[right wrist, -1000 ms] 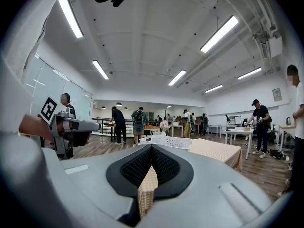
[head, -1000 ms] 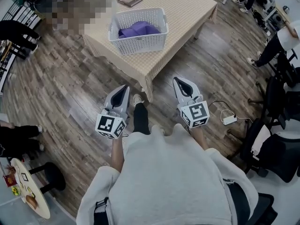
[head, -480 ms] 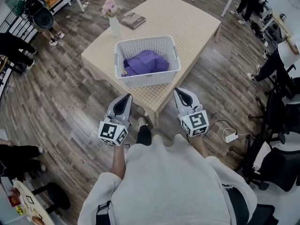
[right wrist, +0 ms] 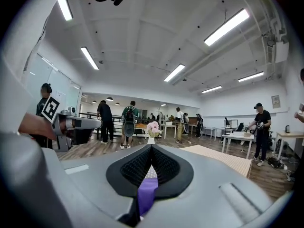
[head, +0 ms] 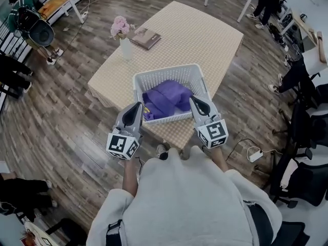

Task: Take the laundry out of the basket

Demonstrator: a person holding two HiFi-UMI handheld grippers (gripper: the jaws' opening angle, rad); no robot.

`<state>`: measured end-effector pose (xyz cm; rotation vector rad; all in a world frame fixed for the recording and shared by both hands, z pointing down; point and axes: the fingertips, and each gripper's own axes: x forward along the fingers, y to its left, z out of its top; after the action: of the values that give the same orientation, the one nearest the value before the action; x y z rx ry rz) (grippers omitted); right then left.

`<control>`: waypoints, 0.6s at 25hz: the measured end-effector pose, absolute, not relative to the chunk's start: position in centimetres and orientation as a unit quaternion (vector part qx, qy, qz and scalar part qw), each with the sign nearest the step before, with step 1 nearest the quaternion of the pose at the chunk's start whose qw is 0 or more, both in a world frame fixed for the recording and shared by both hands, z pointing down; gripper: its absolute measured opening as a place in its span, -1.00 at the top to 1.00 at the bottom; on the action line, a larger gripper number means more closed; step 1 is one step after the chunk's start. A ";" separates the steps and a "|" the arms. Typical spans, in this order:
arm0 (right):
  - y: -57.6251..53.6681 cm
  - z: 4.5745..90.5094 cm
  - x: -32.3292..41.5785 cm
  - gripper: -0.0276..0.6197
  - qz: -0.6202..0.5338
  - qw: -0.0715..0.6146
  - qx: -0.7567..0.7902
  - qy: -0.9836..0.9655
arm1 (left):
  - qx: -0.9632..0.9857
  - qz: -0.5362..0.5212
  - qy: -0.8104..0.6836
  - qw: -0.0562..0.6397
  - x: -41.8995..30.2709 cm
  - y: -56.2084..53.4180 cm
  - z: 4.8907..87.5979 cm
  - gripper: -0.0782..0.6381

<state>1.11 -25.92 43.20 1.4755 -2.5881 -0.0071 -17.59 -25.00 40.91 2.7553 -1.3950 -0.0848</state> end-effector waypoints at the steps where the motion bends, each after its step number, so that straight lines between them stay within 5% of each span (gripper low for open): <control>1: -26.8 43.2 1.1 0.92 -0.001 0.081 0.498 -0.863 | 0.893 -0.027 -0.448 0.026 -17.7 -26.0 40.9 0.76; 15: -35.6 43.2 4.0 0.92 0.015 0.060 0.496 -0.866 | 0.875 -0.003 -0.483 0.021 -17.3 -33.6 42.0 0.76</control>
<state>4.03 -35.62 43.22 1.5009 -2.6228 0.0457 -17.34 -33.60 42.01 2.7138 -1.4980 -0.0086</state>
